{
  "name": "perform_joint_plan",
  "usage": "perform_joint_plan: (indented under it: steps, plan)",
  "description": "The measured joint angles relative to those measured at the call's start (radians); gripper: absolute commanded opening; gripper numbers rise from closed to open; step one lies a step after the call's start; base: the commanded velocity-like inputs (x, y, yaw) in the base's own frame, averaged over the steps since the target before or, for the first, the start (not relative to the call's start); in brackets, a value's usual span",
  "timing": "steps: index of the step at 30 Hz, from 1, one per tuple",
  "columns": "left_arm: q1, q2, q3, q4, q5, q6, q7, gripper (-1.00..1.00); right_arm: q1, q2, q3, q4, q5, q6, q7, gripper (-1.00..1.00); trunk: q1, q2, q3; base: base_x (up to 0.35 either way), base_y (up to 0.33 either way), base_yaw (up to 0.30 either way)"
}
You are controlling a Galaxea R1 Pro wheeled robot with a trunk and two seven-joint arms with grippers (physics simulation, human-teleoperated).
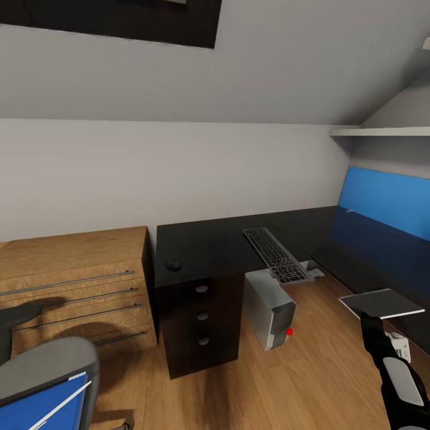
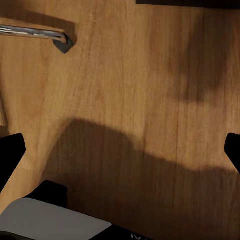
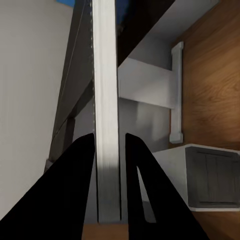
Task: In the bedroom, organize the workspace by keeping the computer under the desk, ensuring the monitor is on the desk, placing the keyboard on the desk next to the monitor, placing the mouse on the desk next to the keyboard, moving the folder from the swivel chair onto the desk next to the mouse, stacking the notebook on top of the folder with the pen on top of the notebook, and positioning the swivel chair next to the desk.
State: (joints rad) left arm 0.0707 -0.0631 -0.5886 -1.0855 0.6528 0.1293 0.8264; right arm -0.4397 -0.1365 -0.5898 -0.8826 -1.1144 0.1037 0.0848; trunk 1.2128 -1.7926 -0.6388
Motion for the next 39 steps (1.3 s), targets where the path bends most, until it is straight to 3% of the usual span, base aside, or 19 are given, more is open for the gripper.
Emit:
perform_joint_plan:
  steps: [4,19,31,33,34,39]
  plan:
    - [0.0,0.0,0.0,0.0,0.0,0.0,0.0,1.0,0.0,0.001,0.001,0.0,0.0,0.0,0.0,-1.0,0.0,0.0,0.0,0.0,0.0,0.0]
    - [0.0,0.002,0.002,0.0,-0.002,0.0,0.0,1.0,0.0,0.004,0.003,-0.013,0.001,0.003,0.002,-1.0,-0.057,0.105,0.047,0.0,0.0,0.0]
    - [0.0,0.002,0.002,0.0,-0.002,0.0,0.0,1.0,0.004,0.024,0.005,-0.129,0.002,0.036,0.01,-1.0,-0.103,0.189,0.084,0.0,0.0,0.0]
    - [0.0,0.002,0.002,0.0,-0.002,0.0,0.0,1.0,0.006,0.032,0.005,-0.16,0.003,0.078,0.01,-1.0,-0.111,0.203,0.091,0.0,0.0,0.0]
    - [0.0,0.002,0.001,0.0,-0.002,0.0,0.0,1.0,0.015,0.033,0.006,-0.201,0.003,0.164,0.011,-1.0,-0.115,0.21,0.094,0.0,0.0,0.0]
    - [0.0,0.002,0.001,0.0,-0.002,-0.001,0.0,1.0,0.029,0.033,0.005,-0.245,0.005,0.36,0.014,-1.0,-0.134,0.245,0.11,0.0,0.0,0.0]
